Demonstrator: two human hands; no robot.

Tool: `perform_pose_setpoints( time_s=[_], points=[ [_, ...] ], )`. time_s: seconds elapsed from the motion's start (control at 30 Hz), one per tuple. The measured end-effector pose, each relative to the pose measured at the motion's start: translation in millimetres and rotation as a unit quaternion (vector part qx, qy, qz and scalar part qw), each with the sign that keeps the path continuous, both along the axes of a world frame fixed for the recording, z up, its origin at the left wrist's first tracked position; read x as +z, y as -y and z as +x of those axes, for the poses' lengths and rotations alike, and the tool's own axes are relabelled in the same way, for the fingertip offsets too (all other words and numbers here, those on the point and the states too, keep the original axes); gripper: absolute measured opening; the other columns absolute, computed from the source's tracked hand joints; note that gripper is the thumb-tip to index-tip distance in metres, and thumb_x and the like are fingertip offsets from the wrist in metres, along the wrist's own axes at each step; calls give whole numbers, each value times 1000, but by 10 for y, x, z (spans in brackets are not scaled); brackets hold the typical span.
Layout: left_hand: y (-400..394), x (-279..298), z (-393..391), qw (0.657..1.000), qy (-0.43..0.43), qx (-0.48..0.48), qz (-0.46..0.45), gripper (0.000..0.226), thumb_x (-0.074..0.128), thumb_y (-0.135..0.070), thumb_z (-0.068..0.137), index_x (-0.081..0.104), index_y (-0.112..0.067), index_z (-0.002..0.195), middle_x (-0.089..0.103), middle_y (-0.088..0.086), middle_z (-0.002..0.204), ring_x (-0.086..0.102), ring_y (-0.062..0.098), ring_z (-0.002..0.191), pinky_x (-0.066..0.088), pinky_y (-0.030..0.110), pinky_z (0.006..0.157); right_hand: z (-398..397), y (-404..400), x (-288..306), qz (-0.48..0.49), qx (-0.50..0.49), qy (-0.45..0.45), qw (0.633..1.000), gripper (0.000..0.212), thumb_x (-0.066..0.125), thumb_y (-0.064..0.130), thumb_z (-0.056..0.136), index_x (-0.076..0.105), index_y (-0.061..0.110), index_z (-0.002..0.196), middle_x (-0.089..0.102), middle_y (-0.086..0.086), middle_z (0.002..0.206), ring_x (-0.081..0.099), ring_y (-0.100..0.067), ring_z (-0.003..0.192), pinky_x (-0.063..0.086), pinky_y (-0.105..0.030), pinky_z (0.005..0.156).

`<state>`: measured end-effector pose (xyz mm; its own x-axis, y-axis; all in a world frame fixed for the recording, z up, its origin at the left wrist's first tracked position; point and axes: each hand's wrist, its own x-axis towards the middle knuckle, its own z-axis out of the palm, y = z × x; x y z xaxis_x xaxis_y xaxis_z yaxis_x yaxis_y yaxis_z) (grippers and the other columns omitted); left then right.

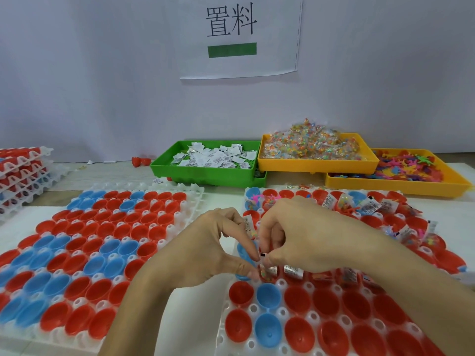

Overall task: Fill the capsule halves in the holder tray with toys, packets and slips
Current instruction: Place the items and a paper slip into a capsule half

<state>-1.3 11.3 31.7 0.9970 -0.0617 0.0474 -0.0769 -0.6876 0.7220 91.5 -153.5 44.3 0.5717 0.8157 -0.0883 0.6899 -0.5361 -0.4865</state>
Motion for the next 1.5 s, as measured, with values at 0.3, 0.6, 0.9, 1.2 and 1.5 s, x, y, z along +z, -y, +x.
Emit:
perform_pose_setpoints(
  time_s=[0.3,0.6,0.9,1.2,1.5],
  points=[
    [-12,-44,13,999,-5,22,34,26,91,-32,61,74,-39,79,55,-21,89,45,-3,81,35,8,69,23,50,69,-19,-5,-2,1000,16,84,41,76,75,29,79,68,12,72,65,-5,69,55,-24,65],
    [-11,-78,19,1000,20,9,8,26,74,-55,62,76,-48,87,55,-22,92,47,-3,85,37,10,73,313,327,387,-5,-58,6,998,15,71,55,82,75,41,85,70,20,78,60,15,68,45,-15,66],
    [-15,-152,84,982,163,87,-28,13,66,-43,81,76,-41,89,62,-9,81,47,5,65,36,13,58,1381,1283,359,211,-343,23,915,26,53,7,100,69,22,86,75,-9,91,68,-14,78,55,-23,68],
    [-51,-254,182,933,254,240,-89,26,62,-8,93,71,-33,89,59,4,70,50,18,68,42,11,58,2081,1403,-156,-76,-390,76,915,34,70,33,92,73,6,112,67,-13,119,59,-27,108,52,-38,90],
    [-33,-243,188,929,250,258,-90,27,60,-7,93,70,-31,89,62,-15,73,53,3,70,43,8,62,2376,1457,-194,-30,-380,95,920,21,69,23,93,77,8,105,71,-11,117,57,-22,97,48,-35,81]
  ],
)
